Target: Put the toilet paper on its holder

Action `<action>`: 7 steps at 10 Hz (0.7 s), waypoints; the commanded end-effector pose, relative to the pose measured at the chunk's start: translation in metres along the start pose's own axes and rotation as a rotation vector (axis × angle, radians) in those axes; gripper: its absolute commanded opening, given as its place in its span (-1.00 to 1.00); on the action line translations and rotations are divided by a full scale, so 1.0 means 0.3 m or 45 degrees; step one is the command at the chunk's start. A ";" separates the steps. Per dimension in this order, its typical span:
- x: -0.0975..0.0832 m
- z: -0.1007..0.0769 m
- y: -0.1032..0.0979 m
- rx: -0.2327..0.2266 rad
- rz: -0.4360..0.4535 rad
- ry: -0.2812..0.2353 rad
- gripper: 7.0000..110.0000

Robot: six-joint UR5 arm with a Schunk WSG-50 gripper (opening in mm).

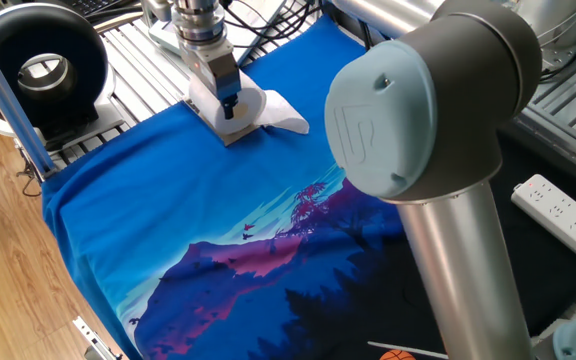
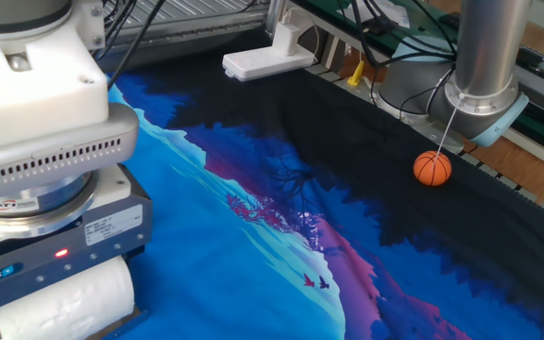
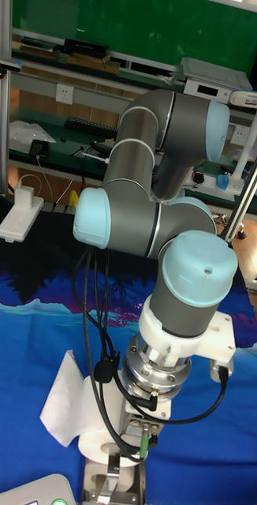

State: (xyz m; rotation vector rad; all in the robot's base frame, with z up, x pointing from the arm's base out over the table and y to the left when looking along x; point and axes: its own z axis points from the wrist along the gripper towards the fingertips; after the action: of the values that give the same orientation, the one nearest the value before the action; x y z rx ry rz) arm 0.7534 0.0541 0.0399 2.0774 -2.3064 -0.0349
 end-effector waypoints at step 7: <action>-0.019 0.011 -0.087 0.064 -0.048 -0.032 -1.00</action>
State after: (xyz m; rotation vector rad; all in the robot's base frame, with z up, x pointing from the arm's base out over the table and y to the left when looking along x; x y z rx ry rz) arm 0.7675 0.0564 0.0381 2.1419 -2.2979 -0.0057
